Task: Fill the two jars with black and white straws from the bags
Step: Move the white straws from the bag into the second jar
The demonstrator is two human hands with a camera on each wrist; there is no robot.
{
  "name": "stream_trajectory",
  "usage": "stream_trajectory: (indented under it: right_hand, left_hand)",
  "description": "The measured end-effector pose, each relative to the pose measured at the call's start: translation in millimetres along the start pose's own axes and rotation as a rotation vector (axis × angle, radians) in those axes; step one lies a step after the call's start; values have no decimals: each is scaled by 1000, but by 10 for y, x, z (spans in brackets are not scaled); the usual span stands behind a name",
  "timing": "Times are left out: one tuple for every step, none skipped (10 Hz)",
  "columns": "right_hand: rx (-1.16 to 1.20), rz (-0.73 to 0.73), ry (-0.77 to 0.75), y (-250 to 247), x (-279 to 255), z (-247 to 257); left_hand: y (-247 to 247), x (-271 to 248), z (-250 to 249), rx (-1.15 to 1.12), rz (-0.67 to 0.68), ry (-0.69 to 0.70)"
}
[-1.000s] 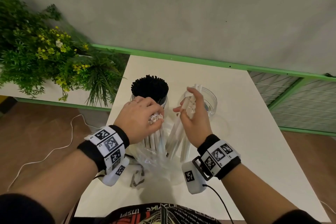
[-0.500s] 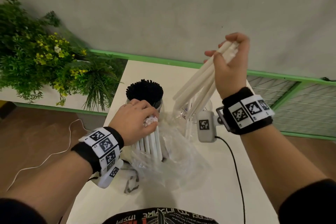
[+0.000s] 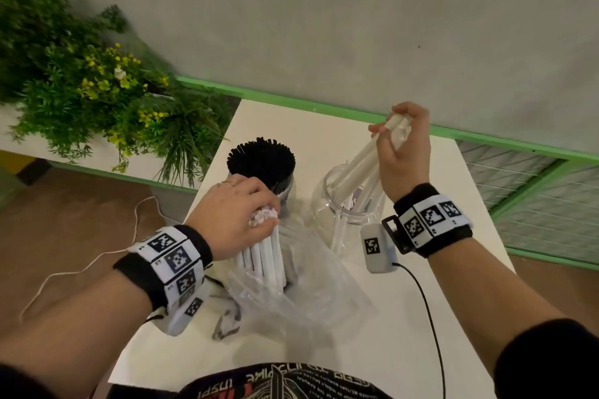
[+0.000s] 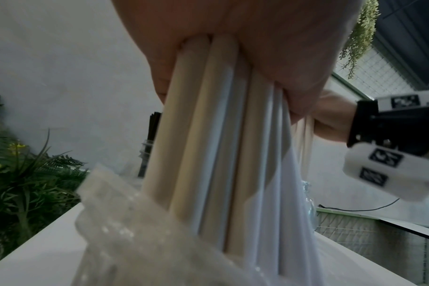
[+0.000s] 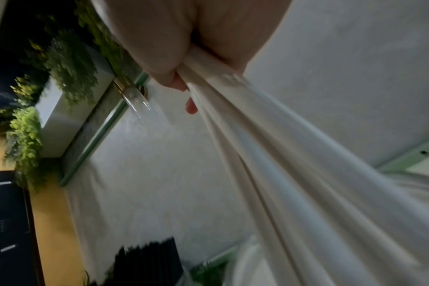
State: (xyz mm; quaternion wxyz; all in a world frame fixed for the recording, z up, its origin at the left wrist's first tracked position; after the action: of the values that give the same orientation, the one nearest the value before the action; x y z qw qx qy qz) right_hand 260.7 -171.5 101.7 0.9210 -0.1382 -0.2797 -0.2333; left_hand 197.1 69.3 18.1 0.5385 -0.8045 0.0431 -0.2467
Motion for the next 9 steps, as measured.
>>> stream_trajectory:
  right_hand:
    - [-17,47,36,22,-145,-237]
    - [-87,138,74,66,-258,-526]
    - [-290,272,57,129,-347,-785]
    - [-466,325,-56,145,-383,-910]
    - [-640,321,-131,132,-328,-1000]
    - [-607,339,-50,182,-244,-1058]
    - [-616,345,-78,256,-146,-989]
    - [-666,433,-140,367,-148,-973]
    - [-721,562,-228,486,-236,-993]
  left_hand:
    - [0,2,1,-4,-17,4]
    - [2,8,-3,-6,-22,9]
    - [5,7,2,-5,-26,10]
    - [1,1,7,-3,-35,7]
    - [-1,-2,3,-5,-39,6]
    - [-9,-2,1,-5,-40,3]
    - [-16,-7,-3,-3,-40,3]
    - [-25,-11,-5,-12,-49,2]
    - [-24,-18,1,-12,-48,-1]
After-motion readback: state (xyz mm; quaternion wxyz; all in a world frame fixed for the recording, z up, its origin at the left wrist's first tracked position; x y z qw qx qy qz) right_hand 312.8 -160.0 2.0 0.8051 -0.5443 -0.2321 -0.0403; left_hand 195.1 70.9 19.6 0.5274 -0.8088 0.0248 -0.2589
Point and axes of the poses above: each hand's wrist, its own x-axis towards the middle knuckle, its own y-axis out of the palm, z = x × y, the point moved 9 cm from there along x, towards the middle knuckle, and after that the axes turned 13 degrees about -z, right-handed, at the moved point
